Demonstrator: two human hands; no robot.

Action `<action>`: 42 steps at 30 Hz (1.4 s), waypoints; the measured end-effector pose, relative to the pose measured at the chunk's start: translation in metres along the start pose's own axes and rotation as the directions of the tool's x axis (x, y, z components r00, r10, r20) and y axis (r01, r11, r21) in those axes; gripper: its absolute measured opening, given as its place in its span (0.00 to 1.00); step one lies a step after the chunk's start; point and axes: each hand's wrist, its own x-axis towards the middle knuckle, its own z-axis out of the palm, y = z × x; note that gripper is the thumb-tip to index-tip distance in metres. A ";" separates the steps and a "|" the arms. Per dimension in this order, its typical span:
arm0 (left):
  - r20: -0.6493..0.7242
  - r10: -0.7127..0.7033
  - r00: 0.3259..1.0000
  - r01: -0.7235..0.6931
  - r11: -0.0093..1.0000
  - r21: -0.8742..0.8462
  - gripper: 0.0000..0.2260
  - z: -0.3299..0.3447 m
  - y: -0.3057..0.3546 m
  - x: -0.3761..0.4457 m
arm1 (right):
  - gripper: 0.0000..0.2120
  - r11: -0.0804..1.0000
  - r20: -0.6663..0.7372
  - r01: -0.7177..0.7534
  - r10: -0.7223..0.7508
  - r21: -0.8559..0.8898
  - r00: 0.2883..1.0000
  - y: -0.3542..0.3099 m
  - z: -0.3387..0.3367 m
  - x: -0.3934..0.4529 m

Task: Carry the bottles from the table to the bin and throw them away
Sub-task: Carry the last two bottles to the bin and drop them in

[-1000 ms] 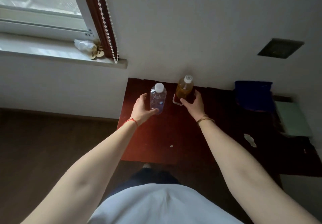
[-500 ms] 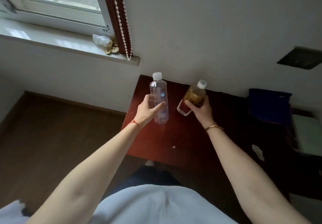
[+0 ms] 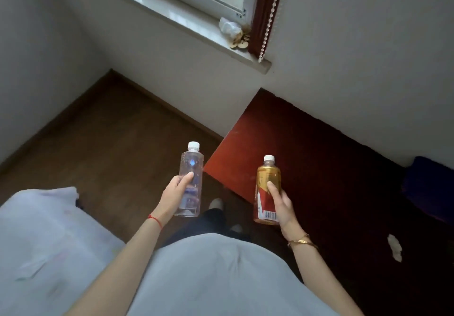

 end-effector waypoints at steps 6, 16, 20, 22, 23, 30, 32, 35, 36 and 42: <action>-0.196 -0.114 0.974 0.066 0.970 -0.236 0.29 -0.079 -0.045 -0.026 | 0.25 0.967 0.168 0.015 0.029 -0.254 0.985 -0.027 0.079 0.023; -0.425 -0.338 0.840 0.133 0.887 -0.442 0.26 -0.241 -0.082 -0.027 | 0.30 0.802 0.225 0.070 0.081 -0.593 0.971 -0.057 0.272 0.083; -0.529 -0.325 0.784 0.057 0.886 -0.460 0.23 -0.327 -0.071 -0.023 | 0.33 0.797 0.371 0.216 0.011 -0.564 0.929 -0.099 0.384 0.085; -0.554 -0.345 0.758 0.032 0.868 -0.496 0.24 -0.364 -0.064 -0.021 | 0.34 0.792 0.444 0.281 -0.015 -0.541 0.896 -0.123 0.432 0.080; -0.565 -0.351 0.747 0.010 0.855 -0.518 0.24 -0.378 -0.061 -0.020 | 0.35 0.796 0.469 0.300 -0.022 -0.526 0.883 -0.132 0.449 0.080; -0.565 -0.498 0.658 -0.004 0.747 -0.664 0.29 -0.468 -0.086 0.027 | 0.54 0.724 0.531 0.339 0.044 -0.601 0.846 -0.177 0.572 0.125; -0.552 -0.541 0.635 -0.028 0.698 -0.715 0.30 -0.492 -0.090 0.047 | 0.56 0.674 0.537 0.351 0.079 -0.649 0.840 -0.193 0.615 0.145; -0.537 -0.603 0.590 -0.091 0.611 -0.786 0.31 -0.537 -0.073 0.070 | 0.48 0.619 0.570 0.393 0.109 -0.680 0.814 -0.227 0.695 0.166; -0.540 -0.618 0.572 -0.110 0.594 -0.797 0.31 -0.556 -0.067 0.078 | 0.42 0.593 0.597 0.427 0.114 -0.682 0.794 -0.241 0.725 0.169; -0.649 -0.639 0.413 -0.286 0.586 -0.758 0.21 -0.667 -0.018 0.094 | 0.34 0.447 0.729 0.603 0.194 -0.661 0.656 -0.292 0.909 0.165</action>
